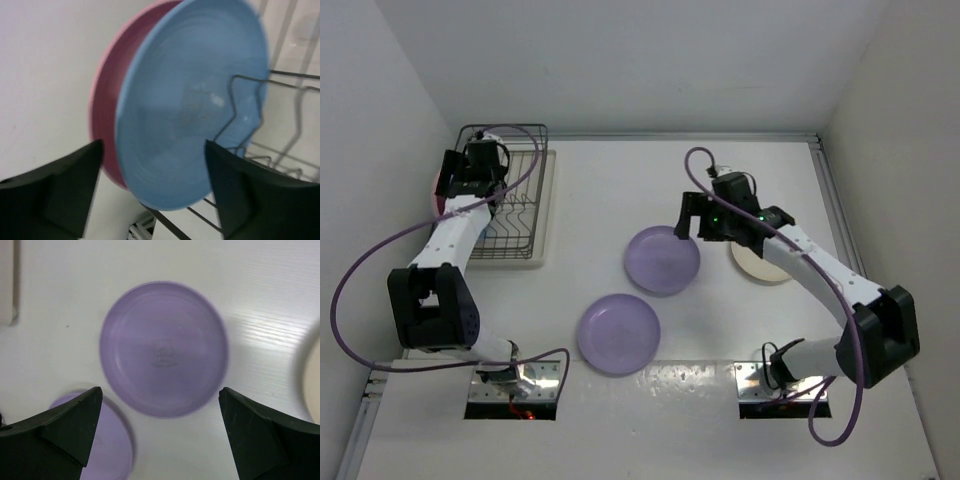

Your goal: Load the plates into the dish rack

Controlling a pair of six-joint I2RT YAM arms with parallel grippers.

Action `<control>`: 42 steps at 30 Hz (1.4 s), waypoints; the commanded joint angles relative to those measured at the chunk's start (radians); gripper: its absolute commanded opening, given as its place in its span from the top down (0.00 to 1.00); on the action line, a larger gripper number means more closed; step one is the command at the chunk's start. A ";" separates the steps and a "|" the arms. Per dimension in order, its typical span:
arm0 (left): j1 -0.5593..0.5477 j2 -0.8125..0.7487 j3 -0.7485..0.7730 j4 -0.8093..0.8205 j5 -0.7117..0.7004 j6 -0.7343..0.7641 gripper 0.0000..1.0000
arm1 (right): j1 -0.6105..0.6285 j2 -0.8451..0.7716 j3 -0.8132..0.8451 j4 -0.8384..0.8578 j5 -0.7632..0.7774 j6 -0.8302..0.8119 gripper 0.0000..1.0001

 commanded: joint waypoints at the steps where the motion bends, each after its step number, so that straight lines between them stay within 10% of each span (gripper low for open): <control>1: 0.006 -0.041 0.128 -0.103 0.099 -0.050 0.06 | -0.110 -0.096 -0.026 -0.057 0.080 0.054 0.00; 8: -0.027 -0.154 0.320 -0.172 0.360 -0.157 0.00 | -0.245 -0.189 -0.132 -0.103 0.083 0.083 0.00; 13: -0.326 -0.065 0.409 -0.618 0.961 -0.006 0.11 | -0.268 -0.215 -0.163 -0.095 0.058 0.091 0.00; 21: -0.519 0.077 0.055 -0.736 1.118 0.168 0.13 | -0.268 -0.263 -0.223 -0.091 0.052 0.100 0.00; 36: -0.680 0.274 -0.163 -0.545 1.078 0.141 0.13 | -0.270 -0.307 -0.251 -0.094 0.064 0.102 0.00; 40: -0.680 0.309 -0.177 -0.505 1.029 0.119 0.44 | -0.271 -0.318 -0.260 -0.097 0.072 0.102 0.00; 42: -0.669 0.297 -0.177 -0.505 1.029 0.110 0.78 | -0.268 -0.324 -0.270 -0.094 0.073 0.100 0.00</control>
